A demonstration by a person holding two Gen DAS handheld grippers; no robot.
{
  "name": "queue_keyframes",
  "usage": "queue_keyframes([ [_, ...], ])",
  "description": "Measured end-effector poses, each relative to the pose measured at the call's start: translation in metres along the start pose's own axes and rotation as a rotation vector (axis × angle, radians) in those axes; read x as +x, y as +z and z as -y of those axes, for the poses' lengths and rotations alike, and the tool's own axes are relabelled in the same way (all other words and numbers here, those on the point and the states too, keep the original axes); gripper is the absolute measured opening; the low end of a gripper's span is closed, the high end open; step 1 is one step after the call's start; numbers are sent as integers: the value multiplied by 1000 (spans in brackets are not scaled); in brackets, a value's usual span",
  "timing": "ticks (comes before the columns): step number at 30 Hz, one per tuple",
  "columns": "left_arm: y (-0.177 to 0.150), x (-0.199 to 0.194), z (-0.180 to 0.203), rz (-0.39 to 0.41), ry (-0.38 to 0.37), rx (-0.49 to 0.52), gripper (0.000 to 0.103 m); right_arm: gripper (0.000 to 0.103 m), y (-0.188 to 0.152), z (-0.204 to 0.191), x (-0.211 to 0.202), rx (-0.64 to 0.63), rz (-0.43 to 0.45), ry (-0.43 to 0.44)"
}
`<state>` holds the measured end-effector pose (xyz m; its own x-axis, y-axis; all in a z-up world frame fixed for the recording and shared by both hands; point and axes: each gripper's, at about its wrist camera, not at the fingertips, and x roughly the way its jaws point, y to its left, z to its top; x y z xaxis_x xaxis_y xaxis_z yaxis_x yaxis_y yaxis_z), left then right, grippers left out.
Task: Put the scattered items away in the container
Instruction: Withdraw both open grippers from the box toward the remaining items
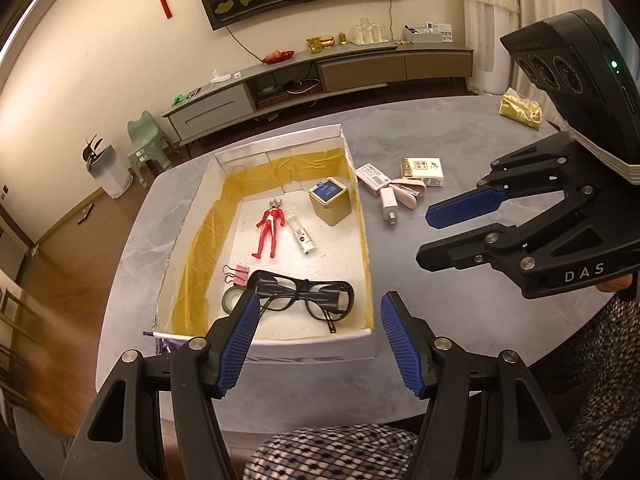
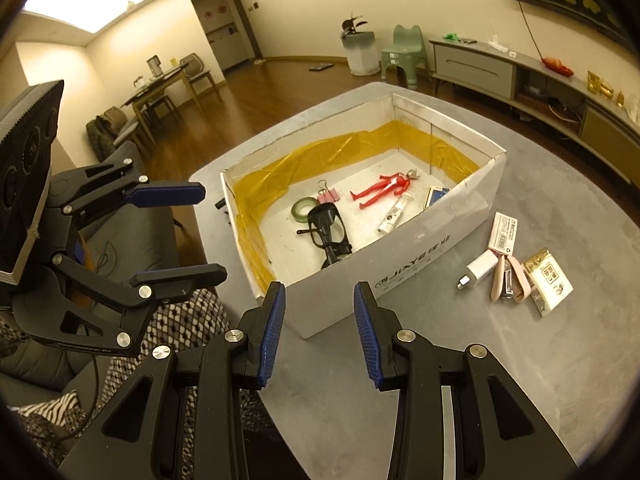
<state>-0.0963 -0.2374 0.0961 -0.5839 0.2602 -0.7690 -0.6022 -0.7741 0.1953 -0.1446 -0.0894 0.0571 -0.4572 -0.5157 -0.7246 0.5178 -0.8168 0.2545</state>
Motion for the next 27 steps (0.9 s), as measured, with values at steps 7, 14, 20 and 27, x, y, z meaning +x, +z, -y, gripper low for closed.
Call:
queue_keyframes([
  [7, -1, 4, 25, 27, -75, -53, 64, 39, -23, 30, -19, 95, 59, 36],
  [14, 16, 36, 68, 20, -151, -37, 64, 40, -50, 88, -25, 243, 70, -19],
  [20, 45, 81, 85, 28, -187, -87, 69, 46, -57, 140, -18, 334, 55, -116],
  [27, 73, 148, 99, 3, -159, -113, 69, 46, -44, 181, 8, 286, 4, -160],
])
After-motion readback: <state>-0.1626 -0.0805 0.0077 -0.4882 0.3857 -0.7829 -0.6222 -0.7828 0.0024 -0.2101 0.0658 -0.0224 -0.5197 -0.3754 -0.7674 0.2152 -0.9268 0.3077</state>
